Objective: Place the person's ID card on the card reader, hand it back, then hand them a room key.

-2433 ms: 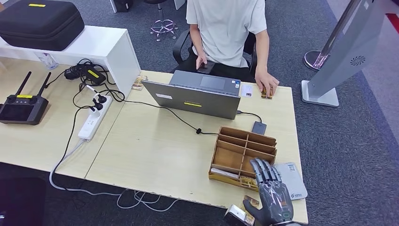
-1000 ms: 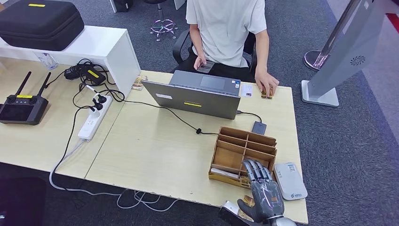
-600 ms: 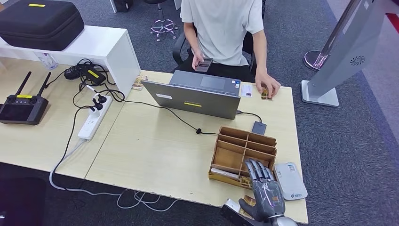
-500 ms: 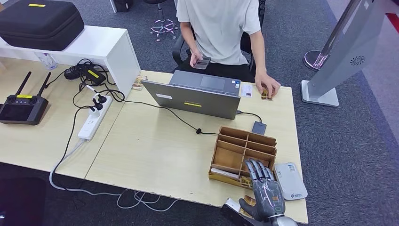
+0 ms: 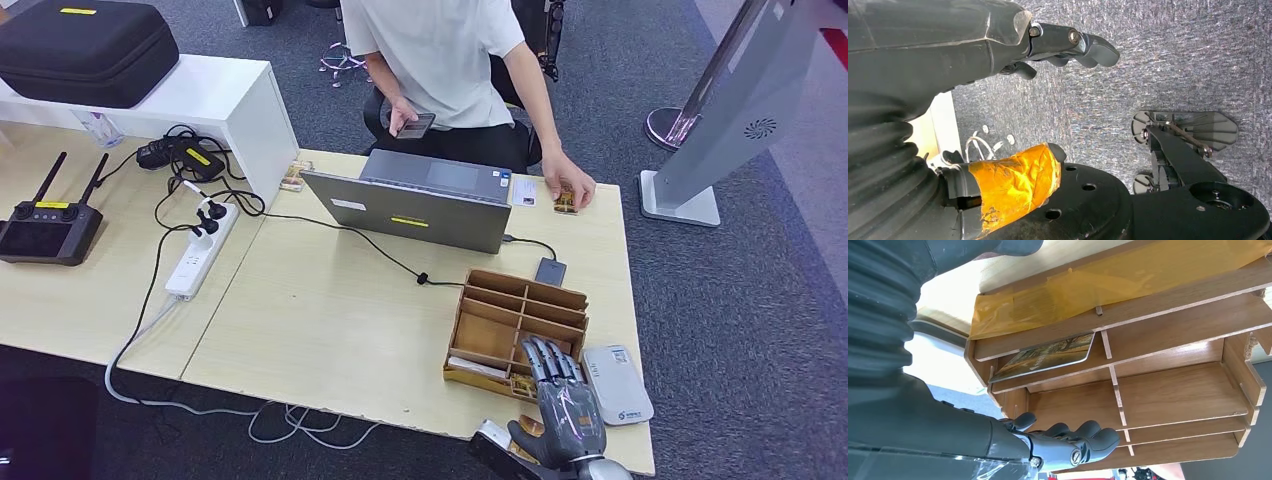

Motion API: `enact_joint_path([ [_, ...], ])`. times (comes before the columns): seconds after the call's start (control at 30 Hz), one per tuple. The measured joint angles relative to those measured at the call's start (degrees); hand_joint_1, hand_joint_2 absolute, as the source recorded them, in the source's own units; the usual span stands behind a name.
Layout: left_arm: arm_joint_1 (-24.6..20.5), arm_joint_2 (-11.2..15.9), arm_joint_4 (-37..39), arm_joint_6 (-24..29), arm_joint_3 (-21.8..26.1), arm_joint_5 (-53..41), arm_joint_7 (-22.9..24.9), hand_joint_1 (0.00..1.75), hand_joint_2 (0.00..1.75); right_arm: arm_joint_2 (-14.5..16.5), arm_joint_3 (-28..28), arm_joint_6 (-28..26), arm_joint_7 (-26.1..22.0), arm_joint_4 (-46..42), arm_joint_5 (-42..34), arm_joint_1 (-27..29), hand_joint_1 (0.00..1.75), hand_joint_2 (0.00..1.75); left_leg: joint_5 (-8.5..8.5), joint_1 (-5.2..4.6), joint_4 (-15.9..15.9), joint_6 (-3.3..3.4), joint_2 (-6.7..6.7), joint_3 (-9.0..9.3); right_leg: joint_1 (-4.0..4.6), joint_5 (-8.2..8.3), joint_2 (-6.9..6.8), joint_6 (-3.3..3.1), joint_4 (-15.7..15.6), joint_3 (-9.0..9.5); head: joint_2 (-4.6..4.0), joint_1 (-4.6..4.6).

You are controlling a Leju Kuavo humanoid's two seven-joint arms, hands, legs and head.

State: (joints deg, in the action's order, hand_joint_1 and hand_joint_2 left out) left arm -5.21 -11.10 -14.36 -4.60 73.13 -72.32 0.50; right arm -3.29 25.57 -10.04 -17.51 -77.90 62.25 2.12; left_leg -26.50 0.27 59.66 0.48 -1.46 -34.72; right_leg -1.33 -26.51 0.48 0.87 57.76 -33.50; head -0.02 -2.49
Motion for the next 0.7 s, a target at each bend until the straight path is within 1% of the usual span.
enact_joint_path([
  [0.4, 0.0, 0.0, 0.0, 0.0, 0.0, 0.0, 0.0, 0.00, 1.75, 0.1, -0.1, 0.0, 0.0, 0.0, 0.0, 0.0, 0.00, 1.75, 0.00, 0.00, 0.0, 0.00, 0.00, 0.00, 0.00, 0.00, 0.00, 0.00, 0.0, 0.00, 0.00, 0.00],
  [0.53, 0.0, 0.0, 0.0, 0.0, 0.0, 0.0, 0.0, 0.00, 1.75, 0.1, -0.1, 0.0, -0.1, 0.0, -0.1, 0.0, 1.75, 1.75, 0.00, 0.00, 0.0, 0.00, 0.00, 0.00, 0.00, 0.00, 0.00, 0.00, 0.0, 0.00, 0.01, 0.00],
  [0.7, 0.0, 0.0, 0.0, 0.0, 0.0, 0.0, 0.0, 0.00, 1.75, 0.1, -0.3, -0.1, -2.0, 0.0, -1.6, 0.0, 1.75, 1.75, 0.00, 0.00, 0.0, 0.00, 0.00, 0.00, 0.00, 0.00, 0.00, 0.00, 0.0, 0.00, 0.01, 0.00],
])
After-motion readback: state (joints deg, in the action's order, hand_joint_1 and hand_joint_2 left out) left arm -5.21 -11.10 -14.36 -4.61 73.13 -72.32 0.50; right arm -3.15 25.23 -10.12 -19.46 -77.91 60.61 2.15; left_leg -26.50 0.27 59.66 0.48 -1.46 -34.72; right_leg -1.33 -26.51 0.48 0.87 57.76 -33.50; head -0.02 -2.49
